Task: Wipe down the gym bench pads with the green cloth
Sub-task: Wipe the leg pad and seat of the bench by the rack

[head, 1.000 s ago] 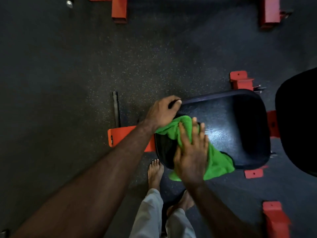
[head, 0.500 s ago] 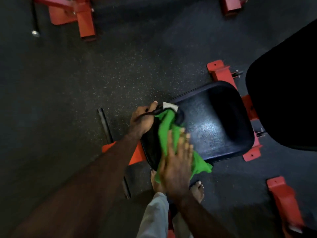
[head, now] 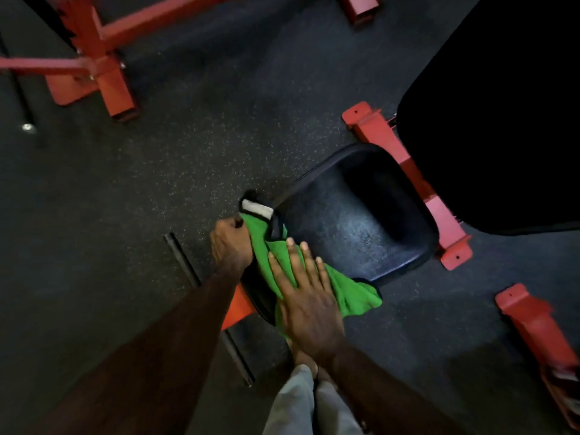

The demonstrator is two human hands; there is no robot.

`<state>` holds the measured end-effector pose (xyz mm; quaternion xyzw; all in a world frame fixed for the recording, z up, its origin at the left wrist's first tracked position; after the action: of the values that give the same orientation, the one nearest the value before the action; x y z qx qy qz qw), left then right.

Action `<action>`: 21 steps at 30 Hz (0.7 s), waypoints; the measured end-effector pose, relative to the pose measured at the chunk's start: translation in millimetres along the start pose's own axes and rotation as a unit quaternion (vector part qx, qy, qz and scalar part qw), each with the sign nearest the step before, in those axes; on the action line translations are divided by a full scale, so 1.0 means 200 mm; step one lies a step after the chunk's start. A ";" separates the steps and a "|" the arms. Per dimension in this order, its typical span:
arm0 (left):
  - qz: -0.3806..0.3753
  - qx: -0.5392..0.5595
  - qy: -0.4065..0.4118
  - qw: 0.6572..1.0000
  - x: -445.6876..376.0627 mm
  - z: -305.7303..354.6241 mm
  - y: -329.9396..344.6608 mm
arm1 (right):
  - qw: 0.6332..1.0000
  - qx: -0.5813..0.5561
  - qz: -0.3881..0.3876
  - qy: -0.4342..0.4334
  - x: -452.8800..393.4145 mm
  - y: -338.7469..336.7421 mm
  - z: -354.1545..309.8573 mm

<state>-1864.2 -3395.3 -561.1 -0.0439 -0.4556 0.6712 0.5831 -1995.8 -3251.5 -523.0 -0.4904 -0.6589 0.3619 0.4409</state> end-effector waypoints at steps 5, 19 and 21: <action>0.022 -0.006 0.014 1.000 0.00 0.02 0.01 | 0.977 -0.041 0.083 0.193 -0.05 -0.12 0.35; 0.067 0.009 0.027 0.997 0.01 0.03 0.01 | 0.964 -0.093 0.119 0.219 -0.12 -0.10 0.16; 0.069 0.007 0.031 0.997 0.01 0.02 0.01 | 0.962 -0.105 0.122 0.221 -0.12 -0.07 0.10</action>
<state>-1869.4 -3396.2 -558.7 -0.0916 -0.4284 0.7116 0.5493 -2017.0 -3278.8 -522.2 -0.6783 -0.5144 0.2251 0.4739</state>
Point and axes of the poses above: each hand's wrist, its own x-axis away from the middle knuckle, its own y-axis out of the palm, z = x × y, the point moved 4 cm from there along -x, towards the middle knuckle, and after that the axes turned 2 degrees about -z, right-handed, at the moved point
